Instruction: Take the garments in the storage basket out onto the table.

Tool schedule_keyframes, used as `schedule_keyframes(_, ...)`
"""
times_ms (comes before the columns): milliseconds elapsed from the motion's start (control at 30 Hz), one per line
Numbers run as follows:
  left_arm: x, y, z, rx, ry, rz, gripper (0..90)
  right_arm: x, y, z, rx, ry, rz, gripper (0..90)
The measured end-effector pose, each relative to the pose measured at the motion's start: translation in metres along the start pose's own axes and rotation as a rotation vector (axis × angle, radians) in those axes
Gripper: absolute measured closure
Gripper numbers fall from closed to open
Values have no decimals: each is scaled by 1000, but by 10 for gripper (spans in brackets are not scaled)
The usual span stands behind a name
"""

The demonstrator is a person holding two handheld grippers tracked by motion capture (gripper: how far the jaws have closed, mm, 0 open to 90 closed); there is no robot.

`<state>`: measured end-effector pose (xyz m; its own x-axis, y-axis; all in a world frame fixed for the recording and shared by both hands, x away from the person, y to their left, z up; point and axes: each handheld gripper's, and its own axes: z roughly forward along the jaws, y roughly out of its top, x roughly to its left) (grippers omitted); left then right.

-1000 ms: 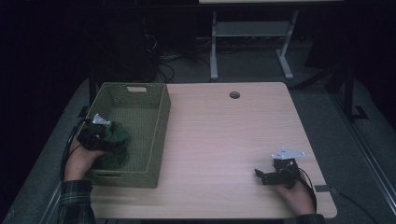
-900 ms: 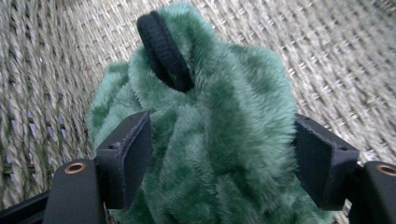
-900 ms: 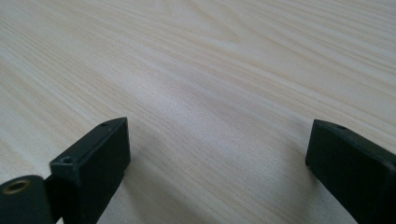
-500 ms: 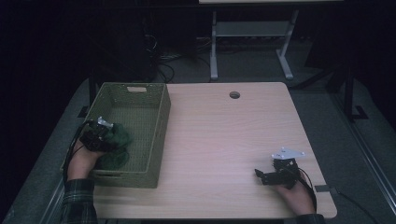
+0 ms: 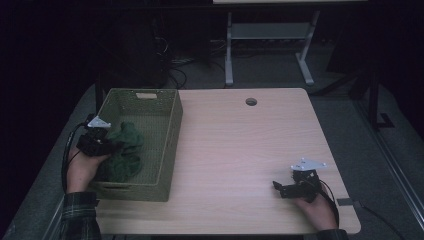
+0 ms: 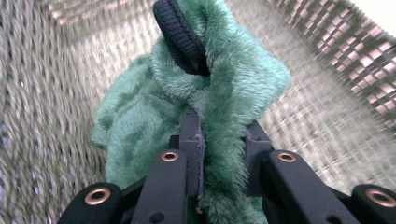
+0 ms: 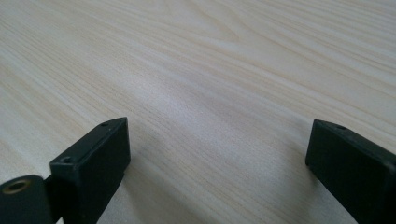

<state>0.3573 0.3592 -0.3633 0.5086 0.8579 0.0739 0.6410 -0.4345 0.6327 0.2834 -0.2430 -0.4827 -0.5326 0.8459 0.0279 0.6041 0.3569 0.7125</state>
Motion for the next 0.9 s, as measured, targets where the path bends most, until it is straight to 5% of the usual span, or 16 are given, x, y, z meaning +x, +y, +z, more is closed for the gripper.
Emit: schedule_keyframes(900, -9, 46, -41, -169, -153, -15, 762, 0, 0, 0, 0, 0, -2, 62)
